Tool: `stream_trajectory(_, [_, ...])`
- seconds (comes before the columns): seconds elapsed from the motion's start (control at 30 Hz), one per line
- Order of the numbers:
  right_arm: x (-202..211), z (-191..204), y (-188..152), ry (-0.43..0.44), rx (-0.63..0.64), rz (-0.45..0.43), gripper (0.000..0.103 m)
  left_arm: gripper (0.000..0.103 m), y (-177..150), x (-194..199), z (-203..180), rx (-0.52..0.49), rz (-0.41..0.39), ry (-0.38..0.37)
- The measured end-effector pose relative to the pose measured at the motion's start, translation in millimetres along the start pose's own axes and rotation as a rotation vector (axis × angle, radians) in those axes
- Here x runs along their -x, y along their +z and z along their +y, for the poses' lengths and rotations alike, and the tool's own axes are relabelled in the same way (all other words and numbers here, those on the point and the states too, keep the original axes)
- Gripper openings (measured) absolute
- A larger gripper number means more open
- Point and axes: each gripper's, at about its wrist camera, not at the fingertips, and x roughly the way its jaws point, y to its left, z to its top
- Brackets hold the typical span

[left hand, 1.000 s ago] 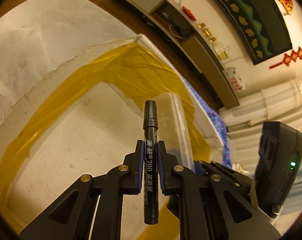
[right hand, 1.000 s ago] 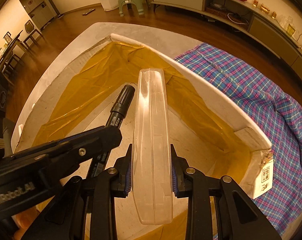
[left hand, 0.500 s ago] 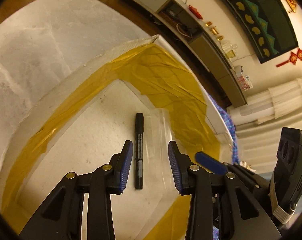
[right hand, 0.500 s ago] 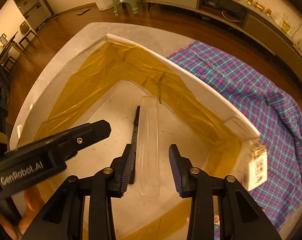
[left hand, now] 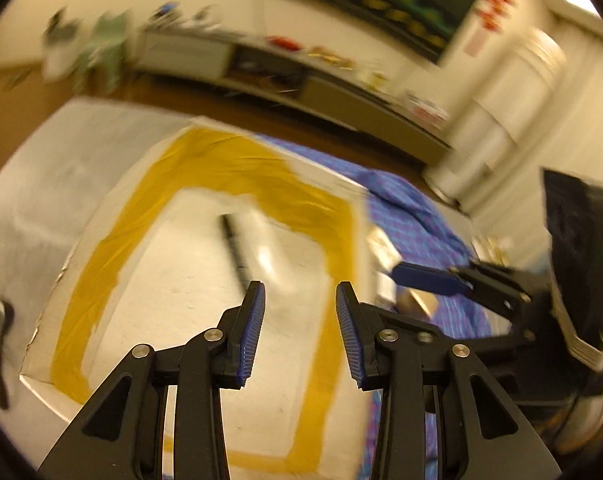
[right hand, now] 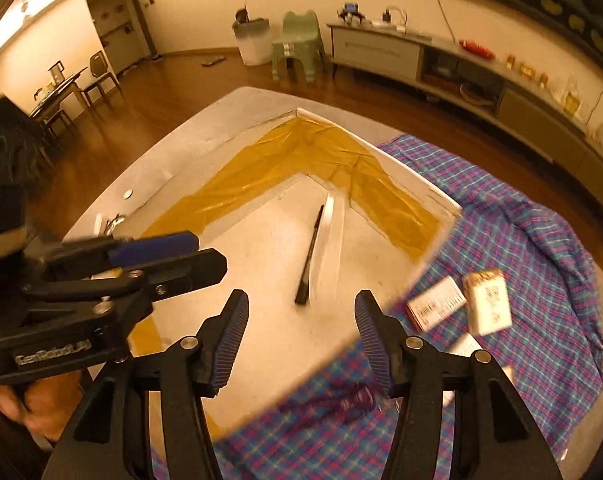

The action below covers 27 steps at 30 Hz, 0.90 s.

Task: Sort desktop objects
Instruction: 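Open the left tool to drop the marker while the right tool releases the case, then grasp the purple toy figure with the left tool while the right tool grasps the green tape roll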

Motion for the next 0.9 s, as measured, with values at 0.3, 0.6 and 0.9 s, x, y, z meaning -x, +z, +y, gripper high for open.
stream_trajectory(0.3, [44, -28, -88, -0.038, -0.124, -0.055, 0.057, 0.039, -47, -3, -78, -0.279, 0.074, -0.1])
stream_trajectory(0.6, [27, -60, -188, -0.208, -0.149, 0.029, 0.066, 0.046, -98, -52, -123, -0.481, 0.125, 0.054])
stream_trajectory(0.9, [16, -75, -233, -0.267, -0.114, -0.041, 0.073, 0.049, -113, -38, -154, -0.61, -0.011, 0.016])
